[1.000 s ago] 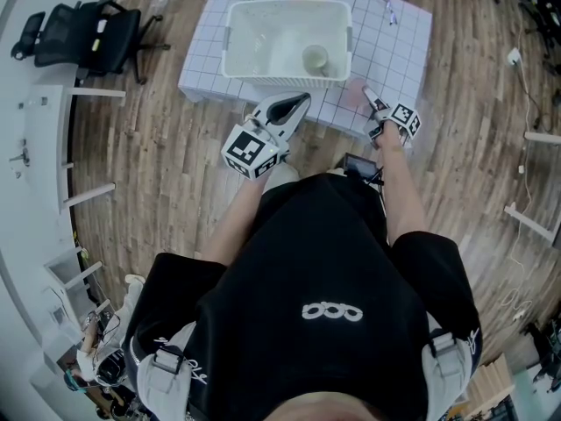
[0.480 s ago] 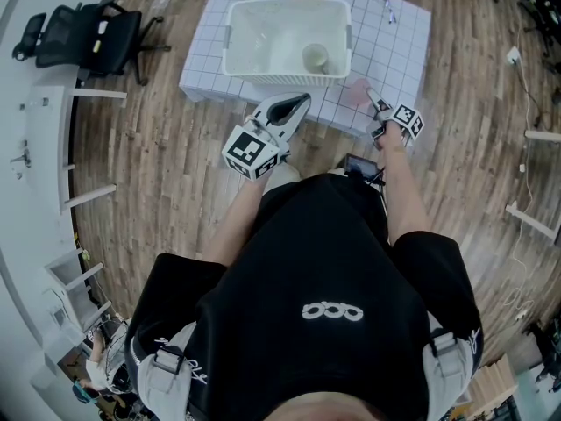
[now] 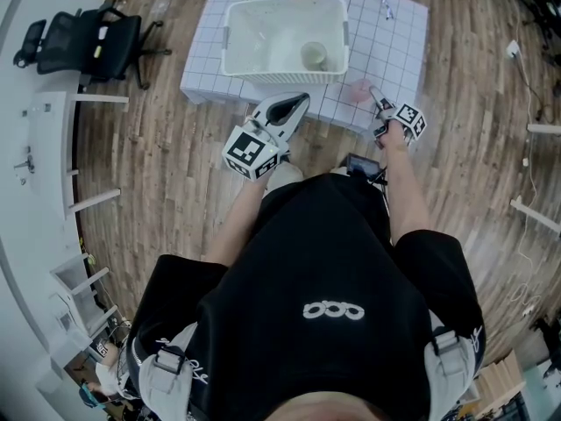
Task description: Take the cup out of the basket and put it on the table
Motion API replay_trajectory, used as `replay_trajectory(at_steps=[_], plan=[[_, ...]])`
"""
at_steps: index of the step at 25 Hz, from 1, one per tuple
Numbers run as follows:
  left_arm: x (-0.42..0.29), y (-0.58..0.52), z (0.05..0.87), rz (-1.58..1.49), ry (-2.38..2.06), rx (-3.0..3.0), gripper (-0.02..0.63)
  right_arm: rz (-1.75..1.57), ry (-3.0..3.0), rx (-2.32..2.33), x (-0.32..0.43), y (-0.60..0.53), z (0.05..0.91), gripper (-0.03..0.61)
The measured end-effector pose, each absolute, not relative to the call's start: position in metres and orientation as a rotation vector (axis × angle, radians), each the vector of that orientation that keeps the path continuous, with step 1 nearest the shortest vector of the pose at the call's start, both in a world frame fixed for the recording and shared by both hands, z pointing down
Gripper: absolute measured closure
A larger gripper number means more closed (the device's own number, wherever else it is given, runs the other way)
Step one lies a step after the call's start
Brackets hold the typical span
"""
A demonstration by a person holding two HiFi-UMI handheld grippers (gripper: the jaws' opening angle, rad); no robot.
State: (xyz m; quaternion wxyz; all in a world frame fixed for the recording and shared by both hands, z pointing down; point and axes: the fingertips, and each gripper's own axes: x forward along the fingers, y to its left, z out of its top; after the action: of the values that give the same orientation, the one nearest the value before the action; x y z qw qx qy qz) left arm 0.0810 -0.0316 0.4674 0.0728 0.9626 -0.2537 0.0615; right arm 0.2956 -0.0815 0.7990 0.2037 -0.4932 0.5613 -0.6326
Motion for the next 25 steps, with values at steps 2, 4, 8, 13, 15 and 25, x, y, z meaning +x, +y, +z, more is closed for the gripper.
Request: replay_trajectory(at_steps=[2, 4, 8, 13, 15, 25], plan=[[0.081, -0.032, 0.467, 0.182, -0.759, 2.892, 0.606, -1.744, 1.575, -1.367, 0.298, -0.082, 0.792, 0.172], [0.082, -0.032, 0.469, 0.179, -0.754, 2.894, 0.606, -1.720, 1.610, -1.369, 0.300, -0.081, 0.782, 0.172], [0.082, -0.035, 0.472, 0.166, -0.749, 2.891, 0.606, -1.638, 1.736, -1.371, 0.303, -0.078, 0.747, 0.172], [0.080, -0.040, 0.471, 0.141, -0.738, 2.889, 0.606, -1.497, 1.905, -1.272, 0.294, -0.071, 0.673, 0.173], [0.081, -0.041, 0.469, 0.131, -0.729, 2.891, 0.606, -1.440, 1.996, -1.266, 0.289, -0.067, 0.648, 0.175], [0.082, -0.050, 0.461, 0.095, -0.696, 2.919, 0.606, -1.143, 2.287, -1.281, 0.249, -0.043, 0.543, 0.467]])
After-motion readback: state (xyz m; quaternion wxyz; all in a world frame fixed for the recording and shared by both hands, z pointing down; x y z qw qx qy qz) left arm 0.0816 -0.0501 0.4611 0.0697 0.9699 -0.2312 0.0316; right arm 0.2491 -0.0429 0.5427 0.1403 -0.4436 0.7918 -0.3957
